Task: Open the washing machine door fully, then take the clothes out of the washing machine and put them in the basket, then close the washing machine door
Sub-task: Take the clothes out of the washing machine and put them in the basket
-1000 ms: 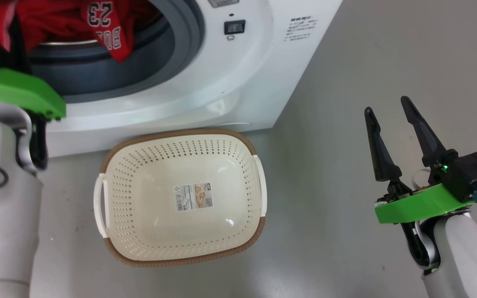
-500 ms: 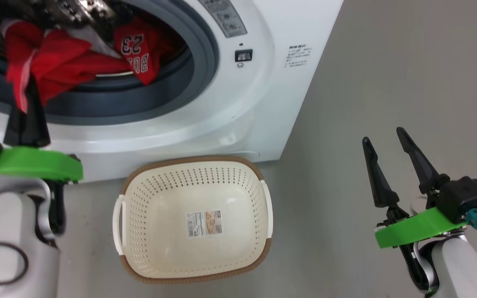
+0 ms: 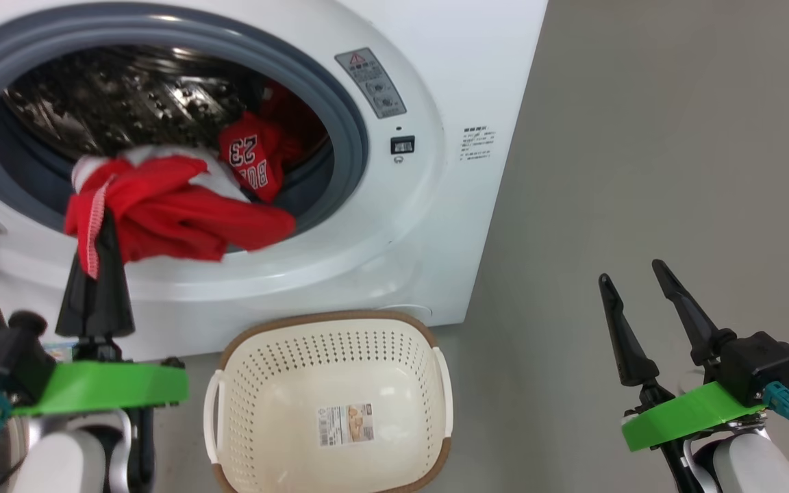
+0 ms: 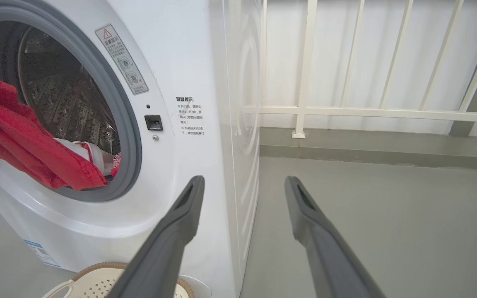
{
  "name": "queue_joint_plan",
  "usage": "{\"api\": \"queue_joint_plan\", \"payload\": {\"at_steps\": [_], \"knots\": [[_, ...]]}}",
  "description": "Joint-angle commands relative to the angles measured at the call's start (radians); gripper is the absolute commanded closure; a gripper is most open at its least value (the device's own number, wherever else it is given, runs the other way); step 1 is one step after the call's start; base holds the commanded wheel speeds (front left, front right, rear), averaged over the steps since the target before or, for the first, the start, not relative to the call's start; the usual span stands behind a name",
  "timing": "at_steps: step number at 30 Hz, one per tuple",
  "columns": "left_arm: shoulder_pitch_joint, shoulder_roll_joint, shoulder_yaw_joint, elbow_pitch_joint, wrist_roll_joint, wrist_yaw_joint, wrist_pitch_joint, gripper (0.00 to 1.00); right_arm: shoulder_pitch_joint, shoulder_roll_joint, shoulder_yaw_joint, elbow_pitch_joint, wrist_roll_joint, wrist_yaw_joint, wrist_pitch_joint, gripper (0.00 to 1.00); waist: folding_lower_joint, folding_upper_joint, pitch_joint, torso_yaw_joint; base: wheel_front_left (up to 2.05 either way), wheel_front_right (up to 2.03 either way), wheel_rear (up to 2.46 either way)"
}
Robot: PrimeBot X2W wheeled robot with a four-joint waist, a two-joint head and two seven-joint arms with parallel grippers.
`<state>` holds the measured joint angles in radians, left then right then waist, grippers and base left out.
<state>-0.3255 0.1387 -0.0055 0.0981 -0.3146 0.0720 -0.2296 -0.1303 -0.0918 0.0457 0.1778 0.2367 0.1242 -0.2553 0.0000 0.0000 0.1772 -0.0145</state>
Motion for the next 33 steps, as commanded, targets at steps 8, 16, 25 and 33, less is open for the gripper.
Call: {"api": "queue_joint_plan", "payload": {"at_steps": [8,16,25,33], "knots": [[0.147,-0.002,0.007,-0.294,0.016,0.047,0.077,1.0,0.01,-0.002,0.024,-0.025,0.009,0.007,-0.006,0.0,0.0,0.0,-0.054,-0.005,0.0,0.0,0.0],[0.209,-0.02,-0.024,-0.359,-0.016,0.056,0.155,1.0,0.011,0.002,0.016,-0.03,0.011,0.007,-0.006,0.0,0.0,0.0,-0.036,-0.017,0.0,0.0,0.0],[0.186,-0.051,-0.073,-0.147,-0.093,0.004,0.129,1.0,-0.014,0.005,0.017,-0.036,0.011,0.007,-0.006,0.0,0.0,0.0,0.015,-0.024,0.0,0.0,0.0],[0.101,-0.067,-0.1,0.118,-0.141,-0.038,0.083,1.0,-0.037,0.003,0.02,-0.037,0.008,0.007,-0.006,0.0,0.0,0.0,0.064,-0.029,0.0,0.0,0.0]]}}
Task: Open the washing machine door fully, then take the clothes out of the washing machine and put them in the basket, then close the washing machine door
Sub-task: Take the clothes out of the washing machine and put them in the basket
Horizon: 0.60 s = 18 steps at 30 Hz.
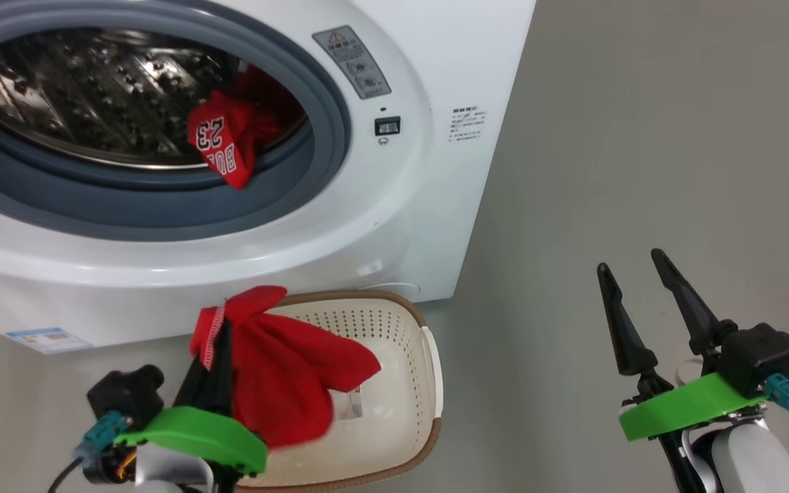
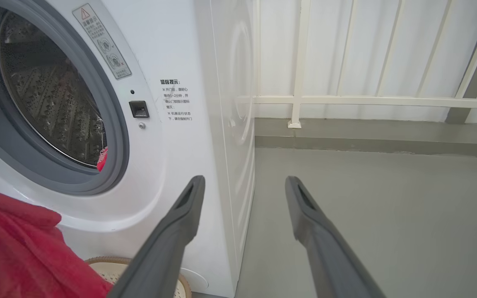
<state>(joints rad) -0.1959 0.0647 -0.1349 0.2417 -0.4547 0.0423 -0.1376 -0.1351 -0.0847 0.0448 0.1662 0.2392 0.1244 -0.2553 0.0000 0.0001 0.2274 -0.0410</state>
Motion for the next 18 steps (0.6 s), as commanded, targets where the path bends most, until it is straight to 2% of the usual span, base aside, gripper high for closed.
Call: {"api": "queue_joint_plan", "payload": {"at_steps": [1,8,18], "knots": [[-0.046,0.006,0.025,0.016,-0.003,-0.013,-0.015,1.0,-0.035,-0.004,0.022,-0.025,0.005,0.006,-0.006,0.0,0.0,-0.0001,0.022,-0.004,0.0,0.0,0.0],[-0.184,-0.003,0.009,0.32,-0.046,-0.055,-0.024,1.0,-0.066,-0.002,0.031,-0.027,0.003,0.006,-0.006,0.0,0.0,-0.0001,0.084,-0.022,0.0,0.0,0.0],[-0.38,-0.01,0.001,0.727,-0.125,-0.101,0.061,1.0,-0.115,0.007,0.052,-0.026,0.004,0.006,-0.006,0.0,0.0,-0.0001,0.18,-0.06,0.0,0.0,0.0]]}}
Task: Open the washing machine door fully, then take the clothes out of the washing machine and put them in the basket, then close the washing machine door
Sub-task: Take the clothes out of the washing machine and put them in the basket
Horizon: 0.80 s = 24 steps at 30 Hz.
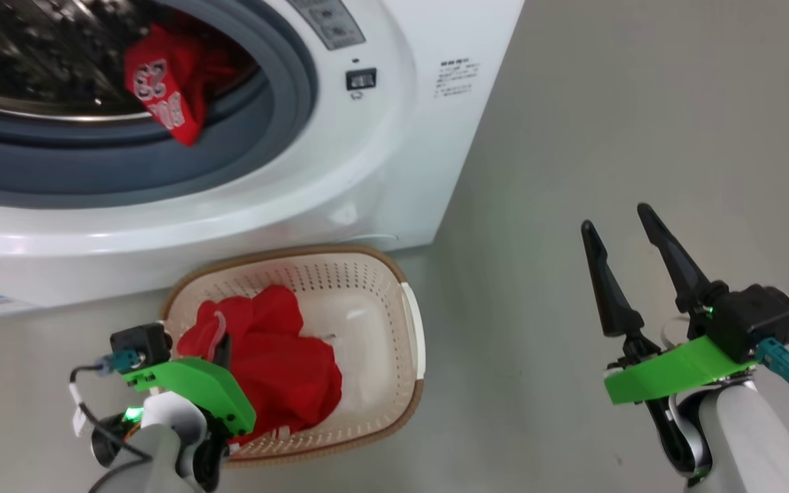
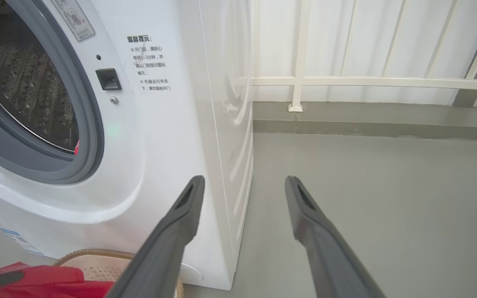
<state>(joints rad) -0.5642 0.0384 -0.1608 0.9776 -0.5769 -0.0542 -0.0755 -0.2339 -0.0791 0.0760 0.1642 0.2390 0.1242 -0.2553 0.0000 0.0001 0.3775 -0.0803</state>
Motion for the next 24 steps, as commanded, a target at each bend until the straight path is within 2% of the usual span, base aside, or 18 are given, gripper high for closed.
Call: {"api": "queue_joint_plan", "payload": {"at_steps": [1,3,6,11,17,19,21,22,23,24], "knots": [[-0.027,0.016,0.023,0.024,-0.004,-0.008,0.003,1.0,-0.022,0.003,0.023,-0.024,0.005,0.007,-0.006,0.0,0.0,-0.0001,0.038,-0.025,0.0,0.0,0.0],[-0.067,0.017,0.014,0.118,-0.008,-0.02,0.032,1.0,-0.037,0.005,0.03,-0.024,0.006,0.007,-0.006,0.0,0.0,-0.0001,0.062,-0.041,0.0,0.0,0.0],[-0.103,0.026,0.003,0.184,-0.004,-0.031,0.043,1.0,-0.049,0.008,0.036,-0.024,0.007,0.007,-0.006,0.0,0.0,-0.0001,0.083,-0.06,0.0,0.0,0.0],[-0.152,0.039,-0.021,0.242,0.004,-0.054,0.043,1.0,-0.06,0.014,0.041,-0.027,0.009,0.007,-0.006,0.0,0.0,-0.0001,0.123,-0.088,0.0,0.0,0.0],[-0.19,0.058,-0.025,0.279,-0.002,-0.06,0.043,1.0,-0.068,0.021,0.045,-0.024,0.014,0.007,-0.006,0.0,0.0,-0.0001,0.155,-0.109,0.0,0.0,0.0],[-0.194,0.058,-0.02,0.283,-0.008,-0.06,0.04,0.96,-0.069,0.022,0.046,-0.022,0.014,0.007,-0.006,0.0,0.0,-0.0001,0.156,-0.111,0.0,0.0,0.0],[-0.197,0.058,-0.015,0.288,-0.016,-0.061,0.028,0.58,-0.069,0.023,0.045,-0.019,0.015,0.007,-0.006,0.0,0.0,-0.0001,0.154,-0.112,0.0,0.0,0.0],[-0.197,0.057,-0.012,0.29,-0.022,-0.063,0.02,0.35,-0.069,0.024,0.044,-0.017,0.015,0.007,-0.006,0.0,0.0,-0.0001,0.151,-0.112,0.0,0.0,0.0],[-0.196,0.057,-0.008,0.291,-0.028,-0.064,0.011,0.07,-0.069,0.024,0.043,-0.015,0.015,0.007,-0.006,0.0,0.0,-0.0001,0.146,-0.111,0.0,0.0,0.0],[-0.195,0.056,-0.009,0.293,-0.03,-0.065,0.003,0.0,-0.068,0.025,0.041,-0.014,0.014,0.007,-0.006,0.0,0.0,-0.0001,0.14,-0.108,0.0,0.0,0.0]]}}
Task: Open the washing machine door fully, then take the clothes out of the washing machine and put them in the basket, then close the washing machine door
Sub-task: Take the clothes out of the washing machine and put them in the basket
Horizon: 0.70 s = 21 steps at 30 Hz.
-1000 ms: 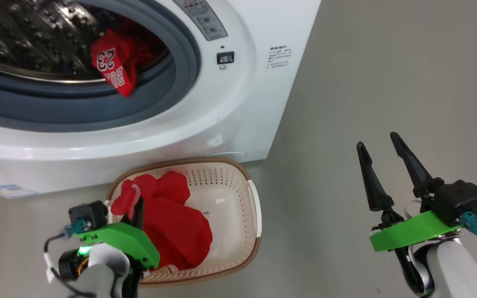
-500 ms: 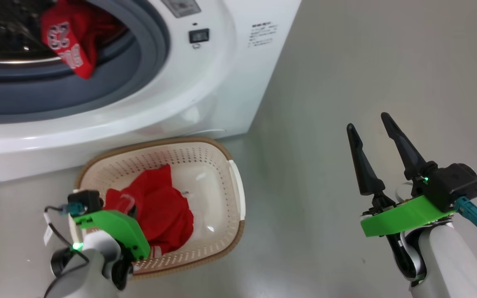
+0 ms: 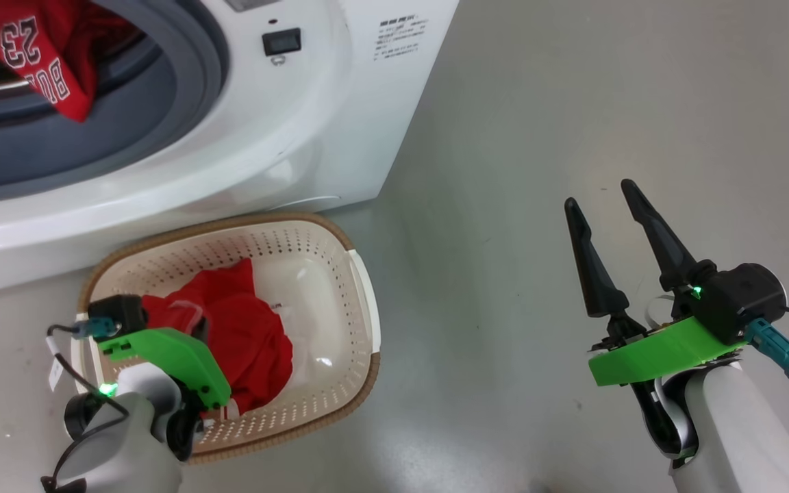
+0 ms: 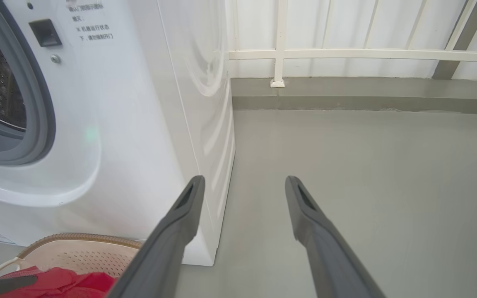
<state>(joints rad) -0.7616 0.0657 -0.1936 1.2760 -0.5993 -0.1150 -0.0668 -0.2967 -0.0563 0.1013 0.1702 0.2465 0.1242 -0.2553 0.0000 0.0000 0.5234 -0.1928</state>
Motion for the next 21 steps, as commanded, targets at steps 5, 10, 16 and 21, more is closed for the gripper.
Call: {"api": "queue_joint_plan", "payload": {"at_steps": [5,10,16,21], "knots": [[0.015,0.024,0.017,-0.003,-0.014,-0.01,-0.062,0.0,0.0,0.003,0.006,-0.017,-0.001,0.007,-0.006,0.0,0.0,0.0,-0.041,0.03,0.0,0.0,0.0],[0.039,0.018,0.002,-0.012,-0.016,-0.014,-0.132,0.0,0.009,-0.001,0.003,-0.013,-0.006,0.007,-0.006,0.0,0.0,0.0,-0.094,0.065,0.0,0.0,0.0],[0.087,0.014,-0.023,-0.074,-0.028,-0.015,-0.18,0.0,0.031,-0.014,0.004,-0.007,-0.009,0.007,-0.006,0.0,0.0,0.0,-0.165,0.102,0.0,0.0,0.0],[0.137,0.025,-0.037,-0.15,-0.045,-0.015,-0.192,0.0,0.053,-0.026,0.0,-0.004,-0.009,0.007,-0.006,0.0,0.0,0.0,-0.223,0.123,0.0,0.0,0.0]]}}
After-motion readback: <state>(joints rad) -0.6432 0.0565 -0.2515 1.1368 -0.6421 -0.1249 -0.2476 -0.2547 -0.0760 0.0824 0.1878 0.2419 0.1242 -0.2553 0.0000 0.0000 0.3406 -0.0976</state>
